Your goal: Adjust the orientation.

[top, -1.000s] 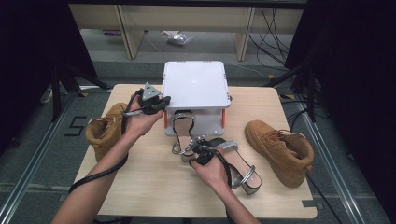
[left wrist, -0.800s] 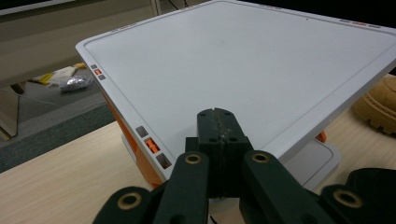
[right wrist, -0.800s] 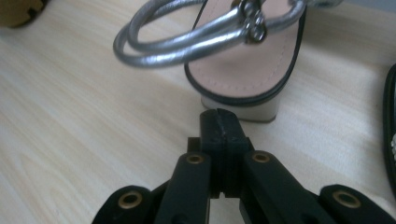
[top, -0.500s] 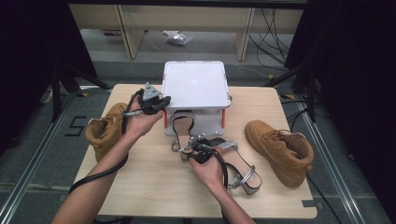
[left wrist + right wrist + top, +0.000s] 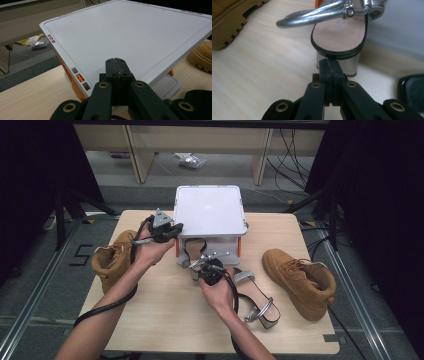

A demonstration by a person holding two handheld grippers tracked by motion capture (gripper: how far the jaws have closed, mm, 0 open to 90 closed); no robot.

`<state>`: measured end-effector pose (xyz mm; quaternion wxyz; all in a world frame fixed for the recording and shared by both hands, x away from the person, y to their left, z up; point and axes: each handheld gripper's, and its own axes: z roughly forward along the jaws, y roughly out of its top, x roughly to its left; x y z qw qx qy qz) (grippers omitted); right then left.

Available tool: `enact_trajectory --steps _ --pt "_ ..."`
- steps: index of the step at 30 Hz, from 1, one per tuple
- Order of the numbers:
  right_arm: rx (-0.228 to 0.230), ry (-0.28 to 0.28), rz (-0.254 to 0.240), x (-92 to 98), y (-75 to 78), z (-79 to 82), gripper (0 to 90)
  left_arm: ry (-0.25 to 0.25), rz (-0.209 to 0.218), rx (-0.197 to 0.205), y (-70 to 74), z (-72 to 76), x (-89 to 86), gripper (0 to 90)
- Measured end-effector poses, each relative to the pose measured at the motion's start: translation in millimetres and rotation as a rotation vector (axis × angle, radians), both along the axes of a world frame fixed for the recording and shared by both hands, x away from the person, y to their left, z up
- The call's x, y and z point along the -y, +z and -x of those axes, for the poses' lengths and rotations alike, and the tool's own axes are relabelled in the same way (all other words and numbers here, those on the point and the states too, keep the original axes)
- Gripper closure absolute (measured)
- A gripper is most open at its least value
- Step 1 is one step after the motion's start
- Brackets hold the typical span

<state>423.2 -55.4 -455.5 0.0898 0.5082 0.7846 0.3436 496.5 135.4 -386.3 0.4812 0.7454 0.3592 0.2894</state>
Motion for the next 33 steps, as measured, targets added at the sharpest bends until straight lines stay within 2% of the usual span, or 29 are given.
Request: enact_trajectory --steps 4,6,12,14,17,19,24,25,29,30,31,33 --pt "0.060 -0.012 0.019 -3.6 -0.4 -12.9 90.0 -0.002 0.000 -0.001 0.1 -0.3 -0.6 89.7" --pt "0.060 -0.021 0.016 -6.7 0.1 -17.9 90.0 -0.002 0.001 -0.002 0.0 -0.2 -0.6 89.8" --pt "0.102 -0.032 0.047 -15.8 0.2 -32.6 90.0 -0.003 0.000 -0.001 0.0 -0.2 -0.6 89.7" --pt "0.107 -0.033 0.037 -19.2 -1.7 -37.0 90.0 -0.003 0.003 -0.001 -0.1 -0.1 -0.8 89.7" --pt "0.112 -0.039 0.043 -23.0 -4.5 -41.9 90.0 -0.004 0.001 -0.001 -0.1 -0.2 -0.8 89.8" --pt "0.121 -0.039 0.065 -24.4 -6.1 -44.3 90.0 -0.004 0.001 0.000 -0.1 -0.2 -0.7 89.7" --pt "0.130 -0.047 0.066 -28.1 -13.2 -50.5 90.0 -0.004 0.003 0.001 -0.3 -0.1 -0.6 89.8" --pt "0.142 -0.040 0.068 -28.5 -14.6 -51.9 90.0 -0.004 0.003 0.001 -0.3 0.0 -0.5 89.8" --pt "0.140 -0.038 0.066 -32.5 -16.8 -54.1 90.0 -0.003 0.004 0.002 -0.4 0.0 -0.5 89.8" --pt "0.152 -0.029 0.078 -32.7 -17.8 -55.6 90.0 -0.004 0.003 0.002 -0.4 0.1 -0.4 89.7" --pt "0.139 -0.039 0.074 -34.0 -17.9 -55.3 90.0 -0.003 0.004 0.002 -0.5 0.1 -0.4 89.7" --pt "0.142 -0.039 0.076 -34.9 -19.4 -56.2 90.0 -0.003 0.005 0.004 -0.7 0.2 -0.4 89.8"
